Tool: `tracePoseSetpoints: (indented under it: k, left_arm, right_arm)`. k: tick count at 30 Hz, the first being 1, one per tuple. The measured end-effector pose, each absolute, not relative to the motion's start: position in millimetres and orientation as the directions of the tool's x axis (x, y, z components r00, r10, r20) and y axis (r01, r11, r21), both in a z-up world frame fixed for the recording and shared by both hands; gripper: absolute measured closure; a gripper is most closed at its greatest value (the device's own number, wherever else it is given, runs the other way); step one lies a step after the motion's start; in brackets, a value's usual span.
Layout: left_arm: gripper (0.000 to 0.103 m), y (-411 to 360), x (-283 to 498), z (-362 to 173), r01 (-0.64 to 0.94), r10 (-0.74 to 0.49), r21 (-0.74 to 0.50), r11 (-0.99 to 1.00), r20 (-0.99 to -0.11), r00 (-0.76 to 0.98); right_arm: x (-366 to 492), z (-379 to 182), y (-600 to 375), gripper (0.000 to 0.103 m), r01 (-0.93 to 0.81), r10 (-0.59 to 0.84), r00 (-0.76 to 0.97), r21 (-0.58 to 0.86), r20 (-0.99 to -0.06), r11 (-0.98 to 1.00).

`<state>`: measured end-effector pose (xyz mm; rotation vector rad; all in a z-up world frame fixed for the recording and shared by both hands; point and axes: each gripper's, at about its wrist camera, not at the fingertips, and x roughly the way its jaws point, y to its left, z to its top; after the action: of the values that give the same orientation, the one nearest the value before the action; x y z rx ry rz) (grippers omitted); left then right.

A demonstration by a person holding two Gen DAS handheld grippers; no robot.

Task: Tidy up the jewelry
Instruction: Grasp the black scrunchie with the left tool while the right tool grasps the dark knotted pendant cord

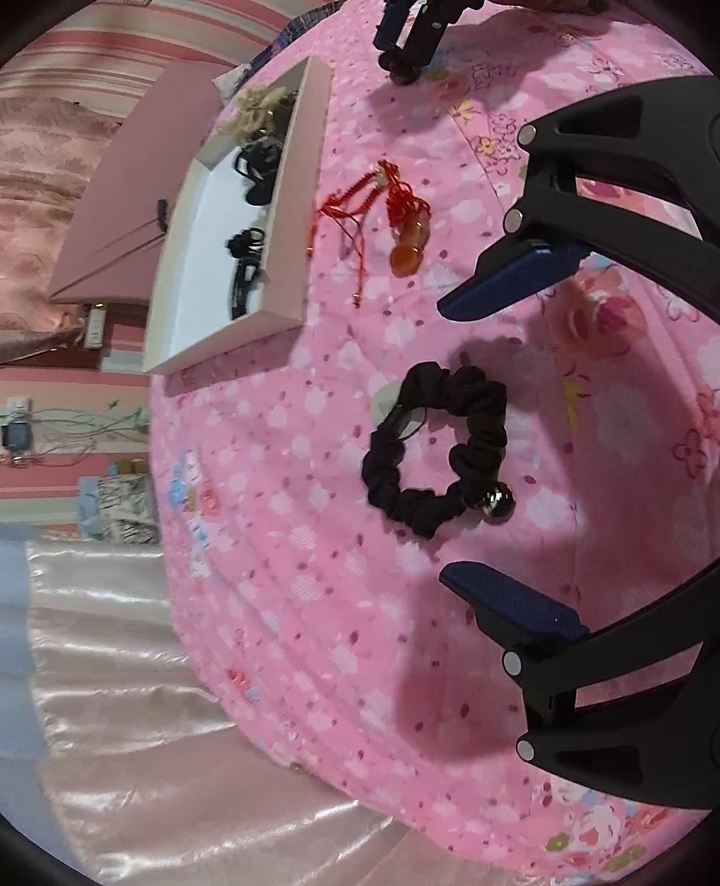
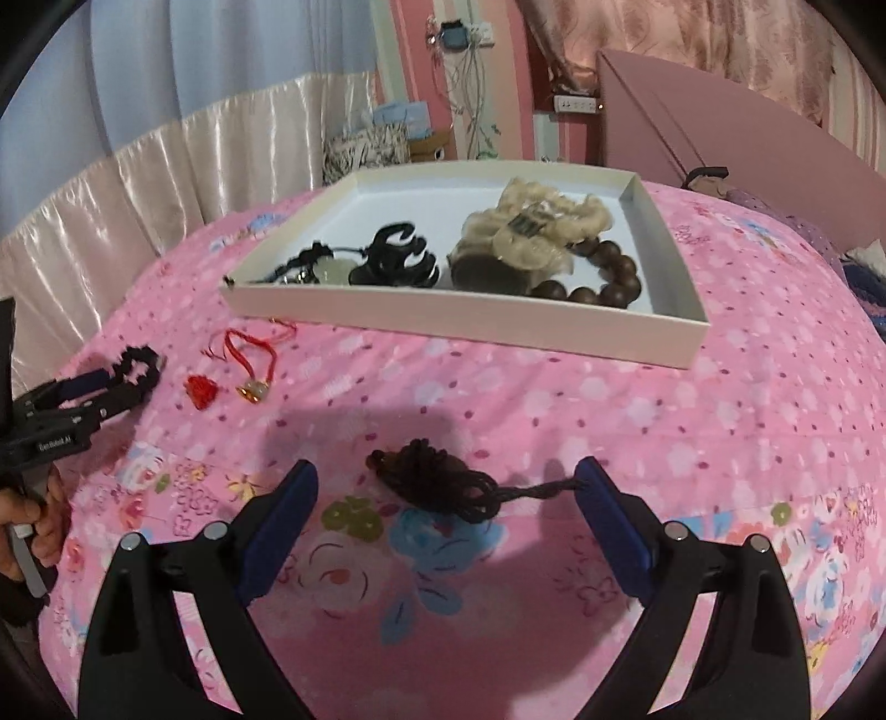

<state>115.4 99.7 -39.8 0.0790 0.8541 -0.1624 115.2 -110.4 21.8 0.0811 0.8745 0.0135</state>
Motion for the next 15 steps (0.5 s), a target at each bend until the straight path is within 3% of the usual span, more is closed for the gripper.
tracePoseSetpoints:
  k: [2, 4, 9, 11, 15]
  left_arm:
    - [0.029, 99, 120, -43, 0.181, -0.123, -0.009, 0.983, -0.766, 0.631]
    - [0.042, 97, 122, -44, 0.185, -0.127, -0.012, 0.983, -0.769, 0.626]
    - [0.075, 98, 122, -44, 0.194, -0.153, -0.036, 0.980, -0.761, 0.631]
    - [0.082, 101, 121, -43, 0.198, -0.173, -0.058, 0.978, -0.751, 0.637]
    - [0.083, 99, 113, -34, 0.213, -0.196, -0.071, 0.975, -0.727, 0.658]
  right_arm:
    - [120, 18, -108, 0.012, 0.027, 0.025, 0.620, 0.052, -0.784, 0.998]
    - [123, 15, -108, 0.039, 0.029, 0.020, 0.606, 0.047, -0.795, 0.998]
    - [119, 14, -113, 0.071, 0.036, 0.038, 0.619, 0.077, -0.784, 0.996]
    - [117, 15, -119, 0.072, 0.038, 0.069, 0.627, 0.118, -0.776, 0.992]
    - [111, 20, -123, 0.074, 0.028, 0.105, 0.647, 0.160, -0.756, 0.987]
